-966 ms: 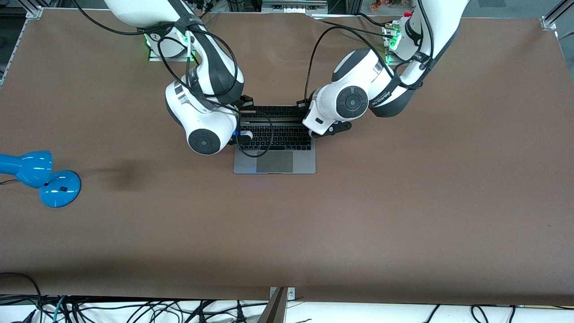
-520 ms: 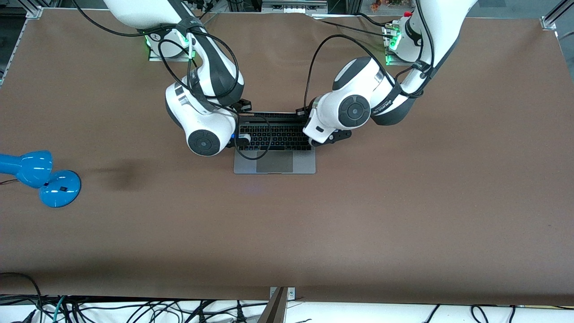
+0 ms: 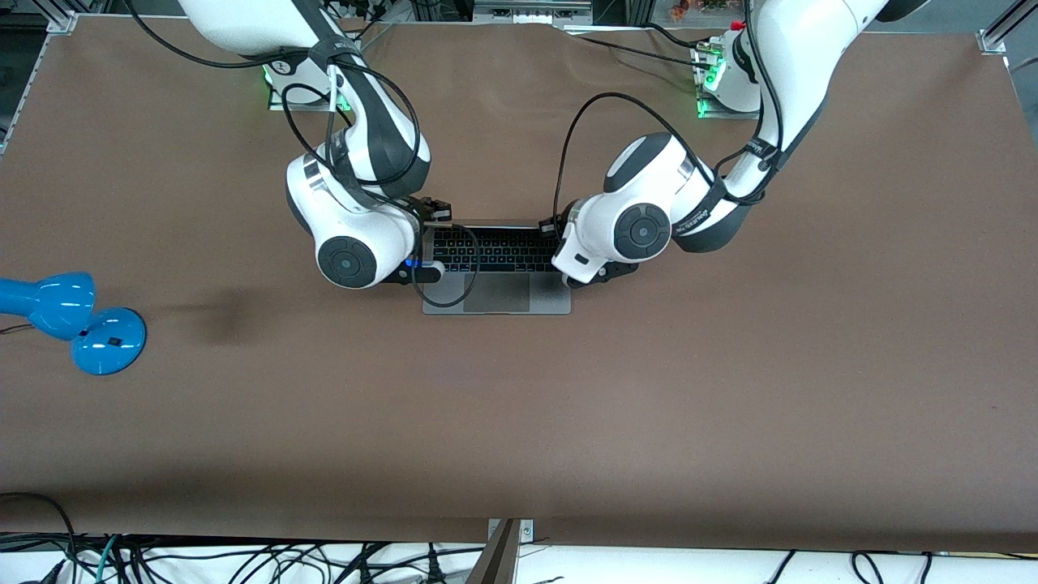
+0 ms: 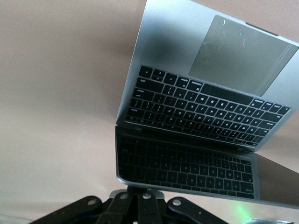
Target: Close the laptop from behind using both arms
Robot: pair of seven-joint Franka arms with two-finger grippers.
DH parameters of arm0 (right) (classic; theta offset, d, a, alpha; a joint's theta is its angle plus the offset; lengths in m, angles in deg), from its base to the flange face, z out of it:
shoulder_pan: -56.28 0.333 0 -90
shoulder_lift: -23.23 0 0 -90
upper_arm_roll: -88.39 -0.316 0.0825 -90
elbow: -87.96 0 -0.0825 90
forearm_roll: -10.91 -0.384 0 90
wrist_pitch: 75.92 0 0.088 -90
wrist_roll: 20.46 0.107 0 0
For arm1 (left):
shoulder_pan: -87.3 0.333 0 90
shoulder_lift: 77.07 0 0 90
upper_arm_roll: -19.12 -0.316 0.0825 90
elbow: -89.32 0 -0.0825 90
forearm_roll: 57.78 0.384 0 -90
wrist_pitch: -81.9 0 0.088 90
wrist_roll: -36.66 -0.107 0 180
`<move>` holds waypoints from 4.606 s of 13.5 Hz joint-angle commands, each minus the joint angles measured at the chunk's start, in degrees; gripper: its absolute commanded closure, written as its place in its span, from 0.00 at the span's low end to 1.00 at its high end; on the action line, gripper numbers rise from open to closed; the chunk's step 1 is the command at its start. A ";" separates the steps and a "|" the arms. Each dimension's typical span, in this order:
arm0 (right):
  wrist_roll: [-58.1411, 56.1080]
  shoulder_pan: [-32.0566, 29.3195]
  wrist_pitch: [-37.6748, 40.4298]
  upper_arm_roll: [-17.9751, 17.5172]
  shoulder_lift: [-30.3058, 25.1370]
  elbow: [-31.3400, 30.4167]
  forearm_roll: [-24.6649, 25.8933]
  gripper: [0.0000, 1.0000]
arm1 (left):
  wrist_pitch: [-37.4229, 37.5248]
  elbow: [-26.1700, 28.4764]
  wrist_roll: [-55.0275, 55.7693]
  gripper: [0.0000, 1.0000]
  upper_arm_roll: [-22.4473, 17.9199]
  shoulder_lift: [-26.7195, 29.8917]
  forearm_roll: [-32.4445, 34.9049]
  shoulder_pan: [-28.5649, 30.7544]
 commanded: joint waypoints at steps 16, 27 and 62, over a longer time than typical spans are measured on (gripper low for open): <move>-7.17 -0.34 -8.56 3.43 6.68 4.49 0.64 0.98 | -4.68 -7.15 -0.32 1.00 -5.87 -8.24 2.23 -4.59; -10.07 -1.30 -17.53 3.69 11.07 4.75 0.64 0.98 | -7.40 -8.82 -0.67 1.00 -11.14 -10.62 2.14 -9.07; -14.03 -2.09 -8.60 4.92 7.67 17.15 14.96 0.00 | 11.23 -1.19 -9.19 0.00 -10.17 9.22 6.45 2.34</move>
